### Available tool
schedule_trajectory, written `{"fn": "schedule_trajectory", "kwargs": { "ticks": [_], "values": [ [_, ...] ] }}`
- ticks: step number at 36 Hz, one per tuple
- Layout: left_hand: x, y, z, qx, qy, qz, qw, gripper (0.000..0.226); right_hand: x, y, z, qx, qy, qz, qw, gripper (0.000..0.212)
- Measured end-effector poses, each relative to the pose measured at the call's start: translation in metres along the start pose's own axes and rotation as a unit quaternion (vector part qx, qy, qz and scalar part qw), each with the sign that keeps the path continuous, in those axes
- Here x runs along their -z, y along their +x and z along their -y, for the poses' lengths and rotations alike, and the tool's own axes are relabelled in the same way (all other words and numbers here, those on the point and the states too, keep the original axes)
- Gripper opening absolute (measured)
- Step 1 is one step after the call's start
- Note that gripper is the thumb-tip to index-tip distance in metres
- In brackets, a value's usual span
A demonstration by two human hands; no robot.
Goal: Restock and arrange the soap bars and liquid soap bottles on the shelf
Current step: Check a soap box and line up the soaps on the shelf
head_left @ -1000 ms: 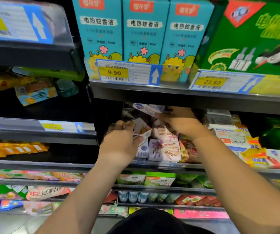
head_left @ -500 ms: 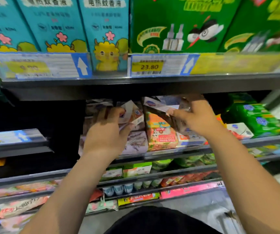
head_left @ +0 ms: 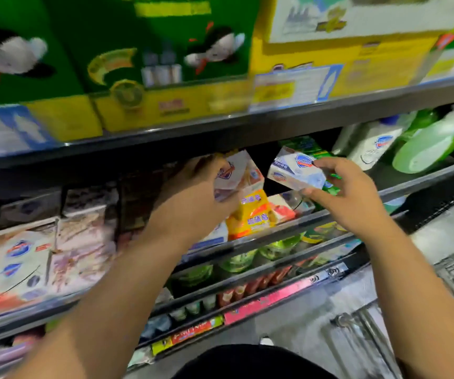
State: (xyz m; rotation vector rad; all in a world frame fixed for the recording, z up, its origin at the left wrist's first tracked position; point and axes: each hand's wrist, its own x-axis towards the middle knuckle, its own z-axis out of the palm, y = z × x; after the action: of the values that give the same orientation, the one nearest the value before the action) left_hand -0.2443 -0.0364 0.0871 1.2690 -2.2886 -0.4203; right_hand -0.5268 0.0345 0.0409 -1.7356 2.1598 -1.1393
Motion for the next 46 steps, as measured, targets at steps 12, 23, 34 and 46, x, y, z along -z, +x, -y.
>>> {"fn": "schedule_trajectory", "kwargs": {
  "ticks": [12,23,34,46],
  "values": [
    [-0.096,0.067,-0.078,0.032,0.11,0.07,0.991,0.042,0.059,0.04,-0.095,-0.007,0.023,0.005,1.0,0.056],
    [-0.154,0.12,-0.08,0.049,0.111,0.135,0.983,0.045,0.07,0.068,-0.118,-0.008,0.055,0.046,0.997,0.047],
    [-0.165,0.102,-0.061,0.043,0.133,0.229,0.963,0.043,0.065,0.081,-0.125,0.05,0.014,0.055,0.997,0.05],
    [-0.171,0.097,-0.08,0.074,0.271,0.322,0.904,0.072,0.02,0.129,-0.086,0.131,-0.031,0.17,0.976,0.042]
  ]
}}
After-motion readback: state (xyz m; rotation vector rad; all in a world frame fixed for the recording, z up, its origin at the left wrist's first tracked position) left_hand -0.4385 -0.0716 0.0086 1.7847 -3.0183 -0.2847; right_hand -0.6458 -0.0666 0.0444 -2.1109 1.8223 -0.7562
